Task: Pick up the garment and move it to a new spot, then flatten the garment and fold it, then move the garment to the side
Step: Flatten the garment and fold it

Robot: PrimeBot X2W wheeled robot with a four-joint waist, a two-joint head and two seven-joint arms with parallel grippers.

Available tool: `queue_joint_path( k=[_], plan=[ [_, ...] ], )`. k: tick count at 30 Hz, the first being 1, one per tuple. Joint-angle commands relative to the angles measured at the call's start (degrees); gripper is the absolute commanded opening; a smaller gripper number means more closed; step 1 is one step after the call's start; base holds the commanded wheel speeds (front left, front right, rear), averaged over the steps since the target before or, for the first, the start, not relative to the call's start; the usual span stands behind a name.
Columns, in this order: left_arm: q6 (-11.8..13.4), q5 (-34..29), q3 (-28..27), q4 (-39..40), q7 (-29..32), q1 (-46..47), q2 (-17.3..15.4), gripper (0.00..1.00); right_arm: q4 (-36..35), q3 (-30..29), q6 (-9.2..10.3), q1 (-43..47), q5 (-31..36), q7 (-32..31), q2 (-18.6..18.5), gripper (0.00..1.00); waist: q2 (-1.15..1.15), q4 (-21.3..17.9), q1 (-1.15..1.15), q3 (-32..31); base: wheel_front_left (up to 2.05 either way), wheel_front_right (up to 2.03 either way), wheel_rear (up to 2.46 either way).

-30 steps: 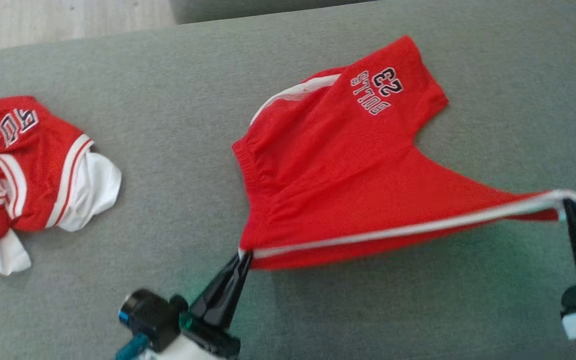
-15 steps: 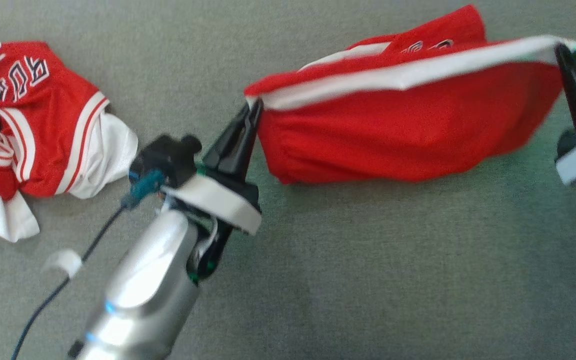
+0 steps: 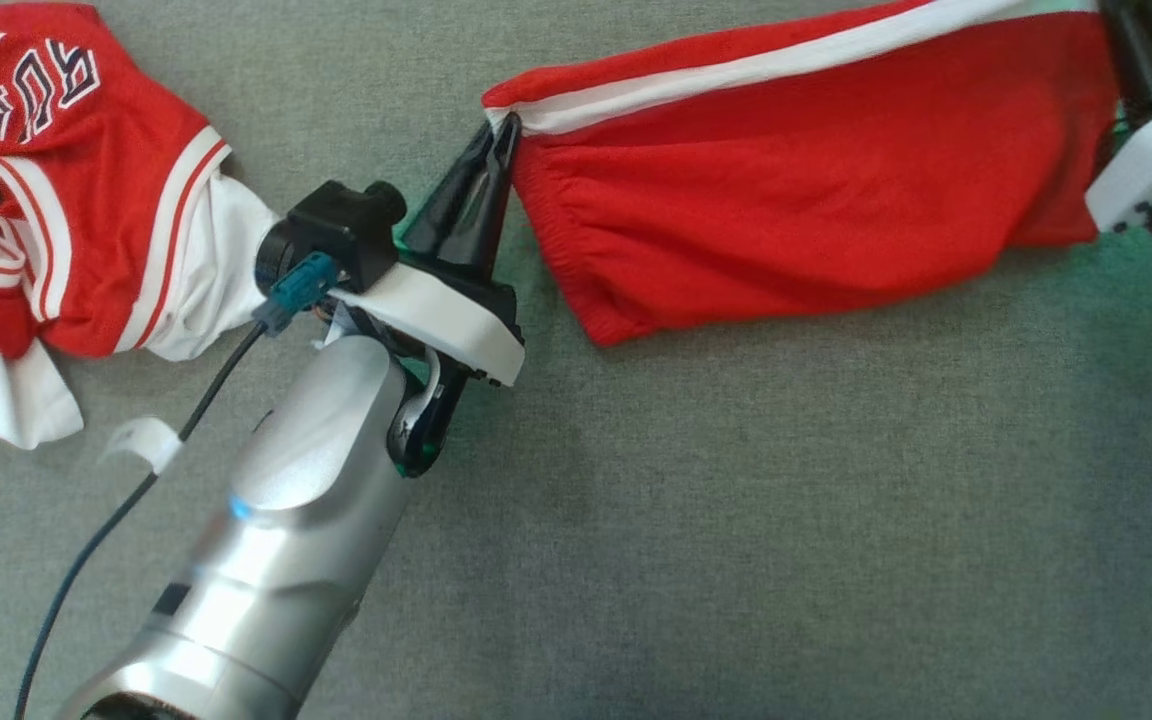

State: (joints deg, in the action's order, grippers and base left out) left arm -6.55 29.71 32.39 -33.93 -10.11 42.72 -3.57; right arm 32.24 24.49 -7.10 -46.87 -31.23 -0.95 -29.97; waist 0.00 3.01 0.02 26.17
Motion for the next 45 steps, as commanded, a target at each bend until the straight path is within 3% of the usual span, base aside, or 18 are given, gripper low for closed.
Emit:
queue_joint_path(
  k=[1, 5, 9, 12, 18, 19, 20, 21, 27, 38, 45],
  plan=[
    [0.2, -0.5, -1.3, 0.7, -1.3, 1.8, -0.7, 1.00, -0.2, 0.7, -0.39, -0.1, -0.6, 1.2, -0.1, 1.00, 0.00, 0.1, -0.02, -0.1, 0.00, 0.00, 0.00],
    [1.5, -2.0, -1.3, -1.2, -3.8, 1.7, -0.5, 1.00, 3.9, 2.4, -0.39, -0.7, -2.8, 5.2, 0.8, 1.00, 0.00, 0.4, -0.02, -1.1, 0.00, 0.00, 0.00],
    [4.9, -5.5, -2.3, 0.8, -4.8, -1.1, -0.8, 1.00, 6.8, 4.2, -0.39, 0.7, -6.2, 6.4, 0.3, 1.00, 0.00, 0.7, -0.02, -2.5, 0.00, 0.00, 0.00],
    [9.3, -10.7, -5.9, 10.2, -4.9, -7.2, -1.1, 1.00, 11.4, 4.8, -0.39, 1.8, -8.4, 5.2, -0.6, 1.00, 0.00, 1.8, -0.02, -3.4, 0.00, 0.00, 0.00],
    [11.8, -15.7, -9.5, 21.3, -4.9, -18.3, -0.5, 1.00, 19.1, 5.9, -0.39, 3.7, -10.9, -0.1, -0.4, 1.00, 0.00, 4.9, -0.02, -4.7, 0.00, 0.00, 0.00],
    [11.9, -16.1, -10.0, 22.5, -4.9, -19.7, -0.4, 1.00, 19.8, 6.3, -0.39, 4.0, -11.5, -1.0, -0.2, 0.88, 0.00, 5.3, -0.02, -4.9, 0.00, 0.00, 0.00],
    [12.0, -16.5, -10.4, 23.6, -4.9, -21.0, -0.3, 1.00, 20.0, 6.6, -0.39, 4.3, -12.0, -1.4, 0.0, 0.38, 0.00, 5.8, -0.02, -5.2, 0.00, 0.00, 0.00],
    [12.0, -16.7, -10.8, 24.5, -4.9, -22.1, -0.2, 1.00, 20.2, 6.9, -0.39, 4.5, -12.5, -1.5, 0.0, 0.00, 0.00, 6.1, -0.02, -5.4, 0.00, 0.00, 0.00],
    [11.6, -18.5, -12.8, 26.7, -4.9, -26.6, 0.2, 1.00, 20.7, 6.6, -0.39, 5.6, -15.9, 1.1, -1.3, 0.00, 0.00, 6.0, -0.02, -8.4, 0.00, 0.00, 0.00],
    [10.8, -20.0, -15.4, 27.3, -4.9, -30.9, 0.5, 1.00, 22.4, 6.1, -0.39, 7.8, -15.5, 3.5, -11.2, 0.00, 0.00, 1.4, -0.02, -12.0, 0.00, 0.00, 0.00],
    [10.2, -20.5, -15.4, 26.6, -4.9, -31.3, 0.6, 1.00, 14.8, 8.1, -0.39, 3.6, -14.1, 1.5, -10.3, 0.00, 0.00, -0.6, -0.02, -13.5, 0.00, 0.00, 0.00]
  ],
)
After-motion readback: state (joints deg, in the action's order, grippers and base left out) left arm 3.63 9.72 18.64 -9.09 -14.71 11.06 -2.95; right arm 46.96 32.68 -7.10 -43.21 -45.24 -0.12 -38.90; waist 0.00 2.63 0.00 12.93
